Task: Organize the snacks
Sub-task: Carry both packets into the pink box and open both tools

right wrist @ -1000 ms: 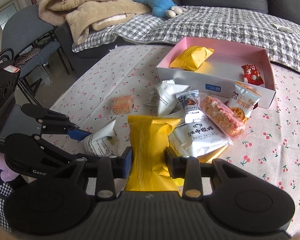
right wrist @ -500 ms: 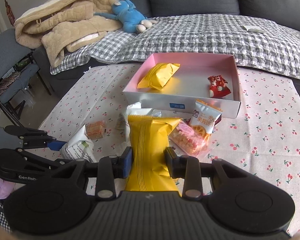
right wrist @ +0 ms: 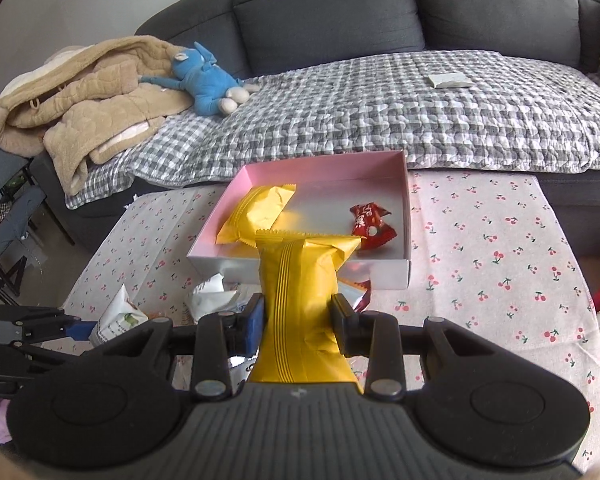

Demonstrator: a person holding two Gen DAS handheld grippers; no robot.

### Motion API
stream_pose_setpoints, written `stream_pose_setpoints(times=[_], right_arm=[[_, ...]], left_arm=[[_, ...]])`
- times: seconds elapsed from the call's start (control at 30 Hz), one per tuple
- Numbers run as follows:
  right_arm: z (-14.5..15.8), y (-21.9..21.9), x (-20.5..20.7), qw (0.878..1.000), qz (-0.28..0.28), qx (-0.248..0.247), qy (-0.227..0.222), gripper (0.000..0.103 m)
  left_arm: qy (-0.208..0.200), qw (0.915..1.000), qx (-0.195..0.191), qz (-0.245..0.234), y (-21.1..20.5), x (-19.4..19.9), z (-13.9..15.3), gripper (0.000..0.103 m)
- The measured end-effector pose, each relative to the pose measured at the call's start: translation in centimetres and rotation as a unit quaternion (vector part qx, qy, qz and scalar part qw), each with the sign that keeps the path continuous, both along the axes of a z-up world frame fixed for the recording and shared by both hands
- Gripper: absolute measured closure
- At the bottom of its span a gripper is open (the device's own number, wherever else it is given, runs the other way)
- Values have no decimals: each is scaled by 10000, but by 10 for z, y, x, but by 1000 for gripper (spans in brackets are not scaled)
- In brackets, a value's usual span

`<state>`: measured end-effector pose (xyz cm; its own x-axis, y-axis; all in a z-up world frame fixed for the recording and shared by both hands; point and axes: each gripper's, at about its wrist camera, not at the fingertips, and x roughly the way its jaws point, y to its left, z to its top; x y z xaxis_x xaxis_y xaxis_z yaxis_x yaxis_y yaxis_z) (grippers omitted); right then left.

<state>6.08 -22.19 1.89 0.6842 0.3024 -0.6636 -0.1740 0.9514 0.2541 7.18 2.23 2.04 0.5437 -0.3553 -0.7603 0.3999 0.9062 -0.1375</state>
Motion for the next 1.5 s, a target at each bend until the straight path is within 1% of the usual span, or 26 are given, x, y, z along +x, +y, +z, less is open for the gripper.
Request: stream_pose_setpoints(times=[0.17, 0.27, 0.4, 0.53, 0.63, 0.83, 1.03, 1.33, 1.37, 1.4, 1.47, 1.5], right_arm=[[0, -15, 28, 9996, -260, 91, 98, 71], [0, -21, 46, 9991, -356, 180, 130, 71], [1, -25, 69, 9984, -437, 336, 75, 71], [-5, -27, 92, 9976, -467, 500, 74, 71], [-11, -26, 110, 9973, -511, 522, 75, 71], [-25, -28, 143, 9963, -595, 618, 99, 71], [-34, -23, 168, 9962, -588, 636, 95, 71], [-45, -16, 186, 9973, -613, 386, 87, 71], [-45, -16, 187, 9972, -631, 392, 80, 71], [-46, -17, 187, 9969, -666, 403, 77, 71], [-45, -19, 187, 9961, -749, 459, 52, 70], [-45, -21, 187, 9956, -796, 495, 37, 62]], left_arm=[[-23, 10000, 63, 9, -16, 21, 8, 54], [-121, 9997, 176, -68, -30, 37, 15, 54], [-182, 9995, 227, -154, -49, 62, 17, 54], [-164, 9995, 232, -131, -63, 90, 13, 54], [-142, 9996, 220, -80, -69, 112, 8, 53], [-12, 9995, 327, -53, -81, 149, -12, 53], [82, 9993, 356, -38, -89, 174, -29, 53], [66, 9990, 433, 46, -92, 199, -44, 52], [58, 9990, 432, 57, -92, 200, -44, 52], [27, 9991, 429, 66, -92, 200, -45, 49], [-5, 9992, 390, 39, -92, 201, -46, 46], [5, 9994, 357, 18, -92, 202, -46, 41]])
